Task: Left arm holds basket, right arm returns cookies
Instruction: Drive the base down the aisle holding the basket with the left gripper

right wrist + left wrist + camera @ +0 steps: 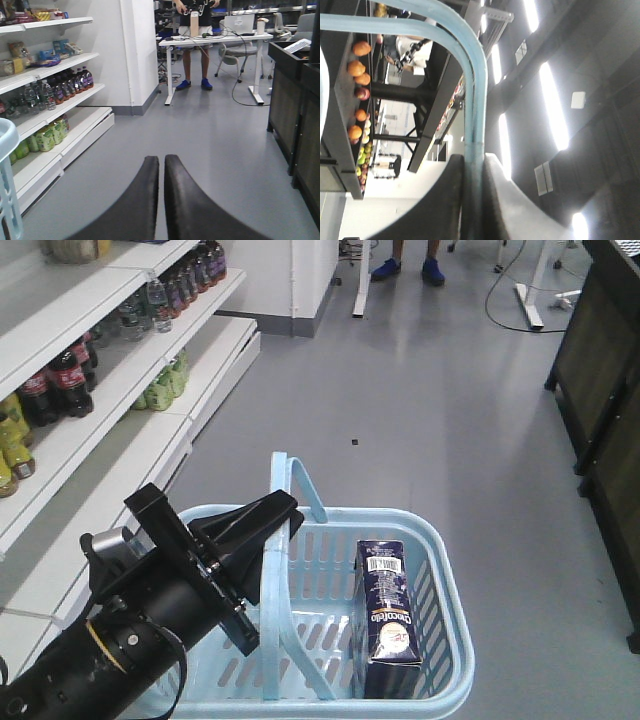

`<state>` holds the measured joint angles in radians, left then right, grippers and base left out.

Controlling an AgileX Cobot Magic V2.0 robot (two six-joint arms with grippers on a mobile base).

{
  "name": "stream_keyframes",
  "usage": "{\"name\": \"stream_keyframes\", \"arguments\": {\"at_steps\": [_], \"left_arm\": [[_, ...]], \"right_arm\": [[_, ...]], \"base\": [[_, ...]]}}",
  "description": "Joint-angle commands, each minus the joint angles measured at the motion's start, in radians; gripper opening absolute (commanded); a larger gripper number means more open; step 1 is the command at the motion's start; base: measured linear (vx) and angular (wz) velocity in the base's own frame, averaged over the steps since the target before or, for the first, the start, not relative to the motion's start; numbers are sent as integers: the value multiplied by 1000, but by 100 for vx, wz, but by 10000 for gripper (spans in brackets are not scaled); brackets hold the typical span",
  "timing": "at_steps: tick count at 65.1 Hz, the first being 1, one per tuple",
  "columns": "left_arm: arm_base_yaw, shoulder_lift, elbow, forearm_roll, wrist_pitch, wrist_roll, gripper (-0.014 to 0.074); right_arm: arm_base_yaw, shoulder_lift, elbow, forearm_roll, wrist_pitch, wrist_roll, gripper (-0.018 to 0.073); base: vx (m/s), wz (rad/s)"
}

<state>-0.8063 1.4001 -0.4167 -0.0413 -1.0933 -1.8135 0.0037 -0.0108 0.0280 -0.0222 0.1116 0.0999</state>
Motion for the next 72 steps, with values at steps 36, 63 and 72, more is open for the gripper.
{"name": "stream_keyframes", "arguments": {"at_steps": [36,63,72], "left_arm": [[-3,-40,-28,-4,-279,-5,-3],[-3,-40,-28,-4,-279,-5,-3],[-3,-40,-28,-4,-279,-5,-3]], "right_arm": [[-4,-13,18,-5,-72,-9,-6],[-4,-13,18,-5,-72,-9,-6],[-4,-13,18,-5,-72,-9,-6]], "base": [[7,-21],[15,1],[23,13]]}}
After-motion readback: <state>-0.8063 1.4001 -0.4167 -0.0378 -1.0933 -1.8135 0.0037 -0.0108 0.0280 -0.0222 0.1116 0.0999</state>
